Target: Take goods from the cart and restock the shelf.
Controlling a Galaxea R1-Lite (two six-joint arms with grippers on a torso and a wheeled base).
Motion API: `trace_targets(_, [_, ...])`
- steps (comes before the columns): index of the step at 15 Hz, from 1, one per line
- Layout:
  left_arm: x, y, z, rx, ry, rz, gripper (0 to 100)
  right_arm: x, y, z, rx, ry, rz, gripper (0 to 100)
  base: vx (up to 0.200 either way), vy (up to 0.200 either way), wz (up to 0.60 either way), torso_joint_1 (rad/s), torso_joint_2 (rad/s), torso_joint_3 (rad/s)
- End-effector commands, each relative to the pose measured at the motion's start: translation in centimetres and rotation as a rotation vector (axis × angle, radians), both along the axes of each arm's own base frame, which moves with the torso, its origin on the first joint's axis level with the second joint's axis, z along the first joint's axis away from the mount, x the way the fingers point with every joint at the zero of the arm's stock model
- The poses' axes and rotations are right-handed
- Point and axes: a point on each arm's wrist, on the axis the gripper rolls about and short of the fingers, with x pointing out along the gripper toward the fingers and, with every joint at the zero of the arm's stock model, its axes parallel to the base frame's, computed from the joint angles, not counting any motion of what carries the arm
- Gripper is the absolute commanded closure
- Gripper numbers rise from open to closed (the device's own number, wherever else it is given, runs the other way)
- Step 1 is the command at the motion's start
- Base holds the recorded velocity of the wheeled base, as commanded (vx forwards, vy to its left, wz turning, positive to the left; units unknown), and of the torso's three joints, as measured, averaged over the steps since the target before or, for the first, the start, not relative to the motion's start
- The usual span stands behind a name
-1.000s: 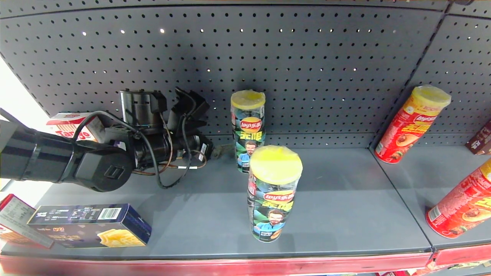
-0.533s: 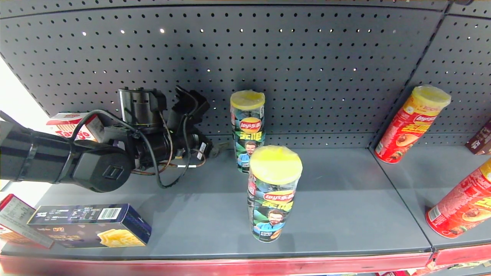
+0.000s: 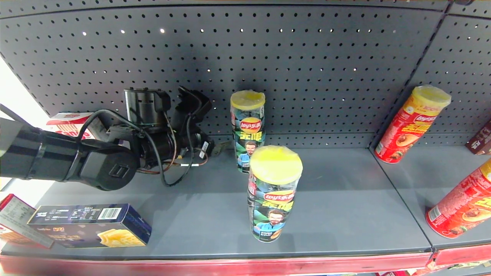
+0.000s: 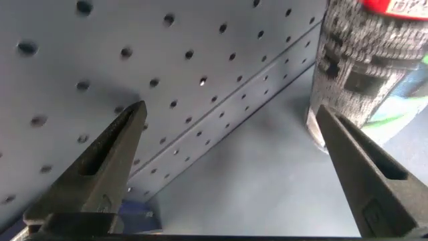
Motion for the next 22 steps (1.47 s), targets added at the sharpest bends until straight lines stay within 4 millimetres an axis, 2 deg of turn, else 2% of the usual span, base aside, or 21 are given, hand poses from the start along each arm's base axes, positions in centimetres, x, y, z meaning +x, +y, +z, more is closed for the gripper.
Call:
trace_targets(1, [0.7,-0.7,-0.7,0.002,0.012,-0.011,0,0.0,0.0,0.0,-0.001,0.001,-0.001,0,0.0,0.0,0.0,0.0,0.0,0.0])
trace_targets(12, [1.6,-1.6,-1.3,0.001,0.017,-0.024,0,0.0,0.0,0.0,0.001,0.001,-0.001,0,0.0,0.0,0.0,0.0,0.0,0.0])
trace_targets(17, [1.5,-1.2,-1.1,-0.002,0.015,-0.016,0,0.0,0.0,0.0,0.001,0.001,-0.001,0,0.0,0.0,0.0,0.0,0.0,0.0])
trace_targets(21, [-0.8,-0.3,1.6,-0.017,-0.039,-0.01,0,0.0,0.0,0.0,-0.001,0.001,0.004,0,0.0,0.0,0.0,0.0,0.0,0.0])
trace_targets(22, [-2.8,0.5,2.7,-0.019,-0.058,0.017,0,0.0,0.1,0.0,0.01,0.005,0.026,0,0.0,0.0,0.0,0.0,0.0,0.0])
